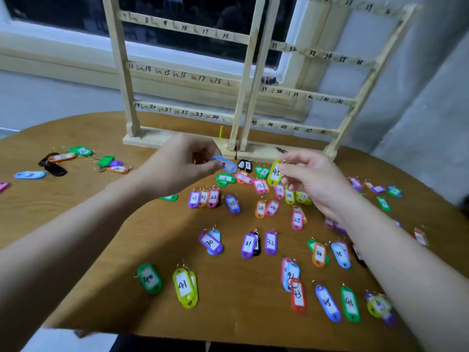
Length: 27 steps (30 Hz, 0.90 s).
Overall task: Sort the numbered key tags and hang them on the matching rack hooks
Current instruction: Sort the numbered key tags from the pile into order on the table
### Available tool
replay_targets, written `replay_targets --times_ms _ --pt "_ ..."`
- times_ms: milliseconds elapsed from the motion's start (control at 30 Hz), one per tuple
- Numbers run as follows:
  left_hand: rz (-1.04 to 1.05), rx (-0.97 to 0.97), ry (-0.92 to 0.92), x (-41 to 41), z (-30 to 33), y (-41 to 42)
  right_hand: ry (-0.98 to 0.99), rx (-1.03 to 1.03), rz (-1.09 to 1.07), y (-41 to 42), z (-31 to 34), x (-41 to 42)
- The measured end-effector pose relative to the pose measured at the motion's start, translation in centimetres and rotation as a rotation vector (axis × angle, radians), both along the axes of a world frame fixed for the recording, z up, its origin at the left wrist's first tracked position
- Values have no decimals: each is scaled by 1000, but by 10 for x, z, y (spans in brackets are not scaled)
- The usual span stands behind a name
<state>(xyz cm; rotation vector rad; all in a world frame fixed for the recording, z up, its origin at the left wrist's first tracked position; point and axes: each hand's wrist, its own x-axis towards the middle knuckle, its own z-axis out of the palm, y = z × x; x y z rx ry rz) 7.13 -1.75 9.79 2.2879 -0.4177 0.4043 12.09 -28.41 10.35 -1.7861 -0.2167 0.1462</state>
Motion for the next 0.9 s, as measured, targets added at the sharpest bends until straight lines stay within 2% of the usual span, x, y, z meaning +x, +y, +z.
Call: replay_targets --times_ms 367,900 --pt "-165 117 42 4 0 -65 52 -128 -103 -91 -11 -50" --pt "-331 183 60 10 -9 -152 -148 -385 -221 -166 -19 -86"
